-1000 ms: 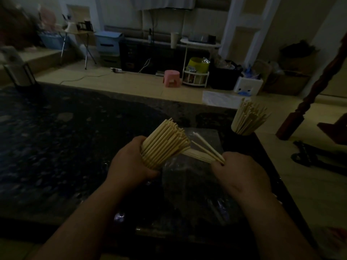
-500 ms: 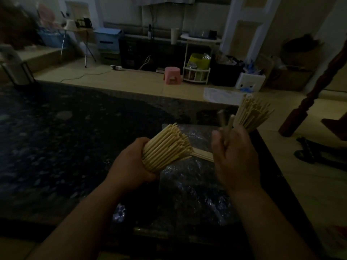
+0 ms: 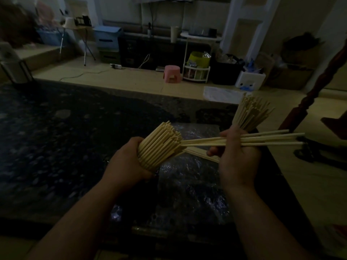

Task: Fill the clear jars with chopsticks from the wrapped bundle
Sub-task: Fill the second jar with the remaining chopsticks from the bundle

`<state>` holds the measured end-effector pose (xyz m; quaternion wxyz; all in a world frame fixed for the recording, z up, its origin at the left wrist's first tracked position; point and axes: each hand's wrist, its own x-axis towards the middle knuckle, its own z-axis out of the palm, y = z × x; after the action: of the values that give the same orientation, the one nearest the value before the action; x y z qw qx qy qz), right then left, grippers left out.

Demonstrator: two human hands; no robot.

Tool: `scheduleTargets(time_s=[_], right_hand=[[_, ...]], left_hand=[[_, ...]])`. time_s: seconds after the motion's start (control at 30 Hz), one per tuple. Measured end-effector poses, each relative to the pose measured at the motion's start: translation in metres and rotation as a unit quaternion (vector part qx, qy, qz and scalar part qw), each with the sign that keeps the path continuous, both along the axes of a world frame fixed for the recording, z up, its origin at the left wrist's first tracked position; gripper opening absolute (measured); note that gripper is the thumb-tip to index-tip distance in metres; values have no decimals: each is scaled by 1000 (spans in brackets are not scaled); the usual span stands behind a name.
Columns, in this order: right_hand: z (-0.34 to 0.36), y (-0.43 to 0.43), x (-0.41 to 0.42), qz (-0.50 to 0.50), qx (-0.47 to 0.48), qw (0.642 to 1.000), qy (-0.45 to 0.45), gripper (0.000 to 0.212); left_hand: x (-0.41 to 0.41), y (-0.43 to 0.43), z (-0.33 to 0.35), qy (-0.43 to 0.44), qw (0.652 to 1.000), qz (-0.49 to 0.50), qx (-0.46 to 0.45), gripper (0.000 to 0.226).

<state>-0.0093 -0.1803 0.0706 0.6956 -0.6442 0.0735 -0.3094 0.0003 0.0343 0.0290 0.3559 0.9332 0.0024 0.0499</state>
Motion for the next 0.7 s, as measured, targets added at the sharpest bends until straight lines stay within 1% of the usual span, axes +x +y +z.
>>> scheduleTargets(time_s=[0.33,0.53,0.7], right_hand=[[-2,-9,8,21,35,997,62,34],[-7,-8,12,80,116,985,97,31],[-8,-11,13,76,132,984,97,34]], left_hand=[[0,-1,4,34,999,-41,6,92],[2,3,2,36,999,-39,1,93],[2,4,1,34,997,-61,14,92]])
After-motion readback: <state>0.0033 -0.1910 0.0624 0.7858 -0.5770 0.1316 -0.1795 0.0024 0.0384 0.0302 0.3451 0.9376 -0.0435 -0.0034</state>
